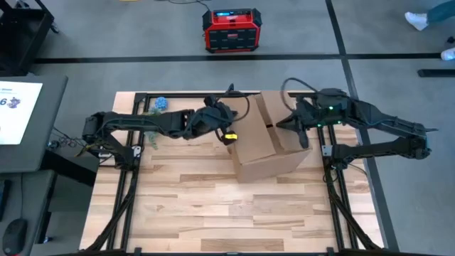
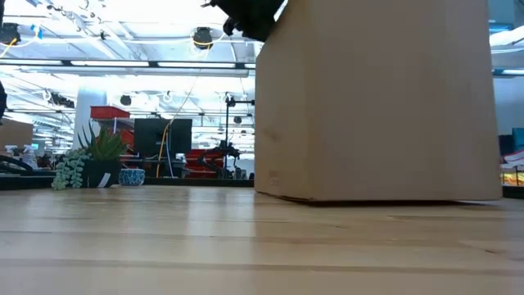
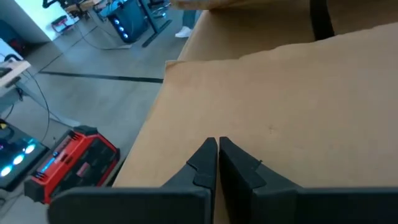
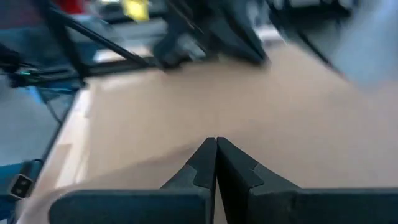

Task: Wrap mug
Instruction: Close the cardboard box

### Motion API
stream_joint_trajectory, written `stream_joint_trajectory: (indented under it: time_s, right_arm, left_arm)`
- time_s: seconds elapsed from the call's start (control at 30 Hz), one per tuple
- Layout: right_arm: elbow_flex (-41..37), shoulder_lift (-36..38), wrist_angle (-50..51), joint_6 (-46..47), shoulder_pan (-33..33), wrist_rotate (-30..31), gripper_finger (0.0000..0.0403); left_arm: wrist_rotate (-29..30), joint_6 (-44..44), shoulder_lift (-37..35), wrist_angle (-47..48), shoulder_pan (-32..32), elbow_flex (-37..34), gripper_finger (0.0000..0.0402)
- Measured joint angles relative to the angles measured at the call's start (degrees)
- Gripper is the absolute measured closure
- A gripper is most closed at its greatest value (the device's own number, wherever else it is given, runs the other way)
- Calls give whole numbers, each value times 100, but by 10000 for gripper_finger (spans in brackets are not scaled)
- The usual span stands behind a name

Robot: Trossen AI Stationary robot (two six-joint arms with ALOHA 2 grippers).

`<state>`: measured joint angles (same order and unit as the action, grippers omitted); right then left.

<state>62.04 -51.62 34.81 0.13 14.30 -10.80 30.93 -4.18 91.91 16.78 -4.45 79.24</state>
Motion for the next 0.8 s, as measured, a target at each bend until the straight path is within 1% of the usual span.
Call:
stream_joint_trajectory:
  time_s: [0.17,0.3,0.4,0.5,0.6,0.7,0.8]
  right_arm:
    - [-267,-129,-693,-469,108,-513,403]
    - [-749,-399,-1398,-603,357,-1172,403]
    - [-1043,-552,-1788,-607,560,-1415,403]
    - [-1268,-678,-2153,-624,686,-1668,403]
    - [-1417,-799,-2407,-614,727,-1673,403]
    - [-1424,-1060,-2685,-552,637,-1635,403]
    - [-1425,-1365,-3139,-390,447,-1260,403]
  left_arm:
    - [-63,-255,8,-8,-13,-7,401]
    - [-34,-506,-73,-60,83,-14,401]
    - [-61,-516,-262,37,203,-40,401]
    - [-92,-370,-530,135,473,-61,402]
    - [-201,-96,-851,119,882,-51,402]
    - [-272,145,-989,263,1441,-44,402]
    - [-417,457,-962,339,2082,-44,402]
